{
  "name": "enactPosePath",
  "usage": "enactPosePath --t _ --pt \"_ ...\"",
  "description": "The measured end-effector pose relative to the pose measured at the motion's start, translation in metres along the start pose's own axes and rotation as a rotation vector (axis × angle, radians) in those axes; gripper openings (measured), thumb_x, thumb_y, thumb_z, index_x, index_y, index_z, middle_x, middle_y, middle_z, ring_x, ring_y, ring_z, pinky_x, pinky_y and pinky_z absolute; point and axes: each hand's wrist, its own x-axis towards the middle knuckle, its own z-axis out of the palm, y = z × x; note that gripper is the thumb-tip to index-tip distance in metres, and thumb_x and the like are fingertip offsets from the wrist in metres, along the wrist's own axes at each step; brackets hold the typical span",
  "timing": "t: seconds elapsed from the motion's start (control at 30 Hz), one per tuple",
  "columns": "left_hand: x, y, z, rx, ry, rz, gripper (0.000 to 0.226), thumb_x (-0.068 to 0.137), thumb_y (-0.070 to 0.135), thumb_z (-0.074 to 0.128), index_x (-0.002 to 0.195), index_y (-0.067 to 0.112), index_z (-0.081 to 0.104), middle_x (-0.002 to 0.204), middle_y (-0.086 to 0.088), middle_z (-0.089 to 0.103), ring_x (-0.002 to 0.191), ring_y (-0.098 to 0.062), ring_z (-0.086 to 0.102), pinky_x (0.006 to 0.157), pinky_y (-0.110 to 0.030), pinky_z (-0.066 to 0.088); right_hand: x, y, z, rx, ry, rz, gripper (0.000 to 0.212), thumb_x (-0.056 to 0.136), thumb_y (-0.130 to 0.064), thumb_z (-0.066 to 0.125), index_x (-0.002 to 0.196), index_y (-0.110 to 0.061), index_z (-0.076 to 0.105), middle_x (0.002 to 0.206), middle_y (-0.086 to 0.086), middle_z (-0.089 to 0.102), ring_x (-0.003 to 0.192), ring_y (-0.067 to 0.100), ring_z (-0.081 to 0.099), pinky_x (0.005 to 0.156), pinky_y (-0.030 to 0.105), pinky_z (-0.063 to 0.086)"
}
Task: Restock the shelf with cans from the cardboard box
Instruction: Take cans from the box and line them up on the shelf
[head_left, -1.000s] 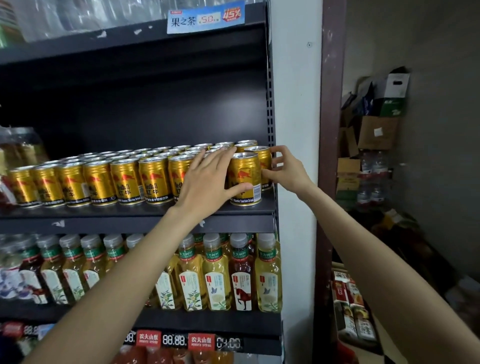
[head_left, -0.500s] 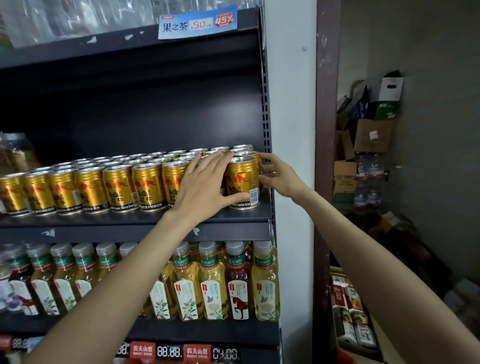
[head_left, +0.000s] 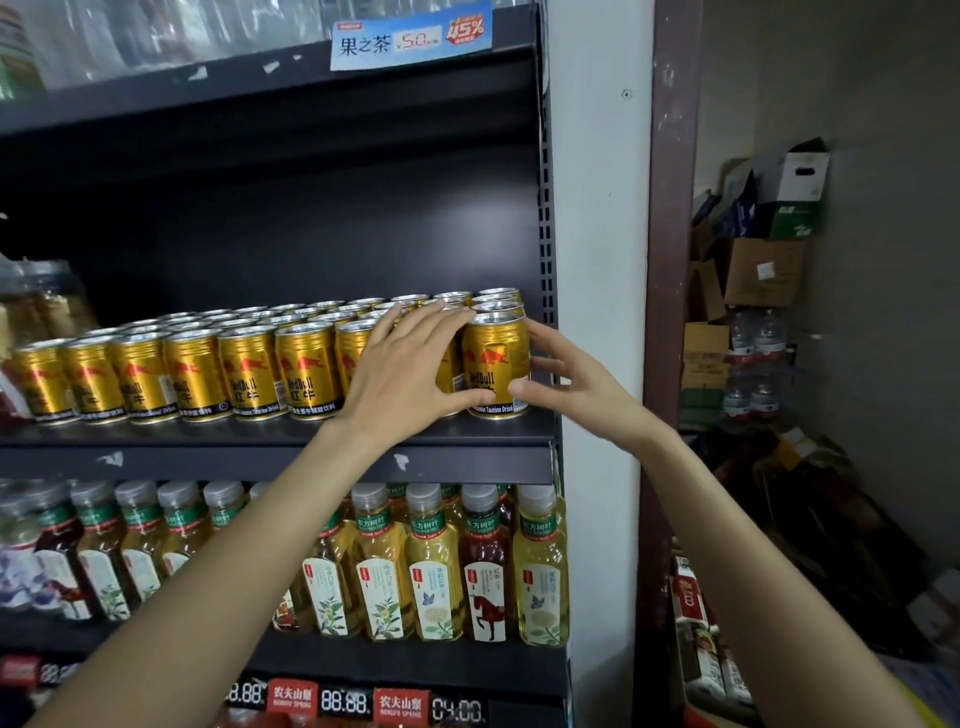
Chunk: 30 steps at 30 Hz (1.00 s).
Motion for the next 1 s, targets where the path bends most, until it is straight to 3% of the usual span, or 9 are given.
enactPosePath --t 0.17,0.27,0.33,0.5,0.6,0.67,0.8,0.93,1.0 --pt "0.001 0.002 0.005 0.024 0.003 -0.003 0.09 0.072 0.075 0.049 0.144 0.023 0.033 0.149 0.0 0.038 0.14 -0.015 0.028 0.116 -0.035 0.008 0.005 0.001 0.013 -0.094 0.103 -0.051 0.072 0.086 -0.019 0.064 0.146 -0.018 0.026 0.139 -0.005 0.044 0.122 0.007 0.044 0.088 0.004 0.039" --pt "0.003 0.003 0.006 0.03 0.024 -0.002 0.089 0.072 0.074 0.05 0.142 0.021 0.036 0.147 0.0 0.041 0.139 -0.016 0.031 0.115 -0.035 0.009 0.007 0.003 0.012 -0.205 0.097 -0.058 0.071 0.088 -0.024 0.061 0.148 -0.021 0.022 0.13 0.0 0.043 0.12 0.01 0.043 0.094 0.012 0.038" --pt "0.003 0.003 0.005 0.033 0.039 0.005 0.088 0.072 0.074 0.051 0.14 0.02 0.039 0.144 -0.001 0.044 0.137 -0.017 0.034 0.115 -0.036 0.011 0.007 0.001 0.012 -0.252 0.092 -0.046 0.07 0.089 -0.026 0.06 0.147 -0.023 0.021 0.121 0.001 0.039 0.115 0.01 0.04 0.089 0.01 0.038" --pt "0.005 0.002 0.01 -0.002 0.015 0.009 0.088 0.072 0.072 0.053 0.14 0.018 0.037 0.145 -0.003 0.042 0.138 -0.019 0.033 0.115 -0.038 0.016 0.006 -0.004 0.011 -0.243 0.076 -0.019 0.07 0.089 -0.023 0.061 0.147 -0.023 0.022 0.119 0.001 0.037 0.118 0.016 0.042 0.103 0.033 0.041" --pt "0.004 0.0 0.012 -0.013 -0.007 0.007 0.09 0.072 0.072 0.052 0.141 0.017 0.035 0.147 -0.003 0.039 0.139 -0.02 0.03 0.116 -0.039 0.017 0.006 -0.006 0.013 -0.251 0.086 -0.001 0.07 0.089 -0.02 0.061 0.147 -0.022 0.021 0.121 0.001 0.037 0.125 0.022 0.04 0.105 0.034 0.038" --pt "0.004 0.0 0.011 -0.014 -0.015 0.015 0.092 0.073 0.072 0.051 0.144 0.017 0.031 0.15 -0.003 0.035 0.141 -0.019 0.026 0.117 -0.039 0.014 0.005 -0.009 0.015 -0.262 0.099 0.01 0.073 0.089 -0.017 0.061 0.148 -0.019 0.018 0.125 0.005 0.04 0.128 0.024 0.04 0.104 0.028 0.035" --pt "-0.003 -0.007 0.006 0.017 -0.05 0.06 0.103 0.075 0.069 0.056 0.15 0.017 0.009 0.158 0.001 0.013 0.145 -0.013 0.01 0.117 -0.035 0.002 0.003 -0.015 0.019 -0.262 0.148 0.001 0.081 0.088 -0.009 0.062 0.149 -0.018 0.01 0.139 0.01 0.043 0.128 0.023 0.041 0.101 0.029 0.039" --pt "-0.012 -0.017 0.004 0.051 -0.053 0.033 0.103 0.076 0.057 0.065 0.15 0.016 0.005 0.158 -0.001 0.011 0.145 -0.014 0.01 0.116 -0.032 0.0 0.005 -0.012 0.023 -0.321 0.182 0.031 0.083 0.087 -0.012 0.063 0.15 -0.022 0.01 0.142 0.009 0.043 0.129 0.025 0.045 0.105 0.044 0.042" --pt "-0.012 -0.017 0.004 0.049 -0.073 0.025 0.103 0.077 0.055 0.065 0.15 0.016 0.005 0.158 -0.001 0.01 0.145 -0.014 0.009 0.115 -0.031 0.0 0.006 -0.011 0.024 -0.339 0.187 0.056 0.084 0.087 -0.013 0.063 0.15 -0.024 0.008 0.142 0.009 0.042 0.129 0.025 0.044 0.105 0.045 0.042"
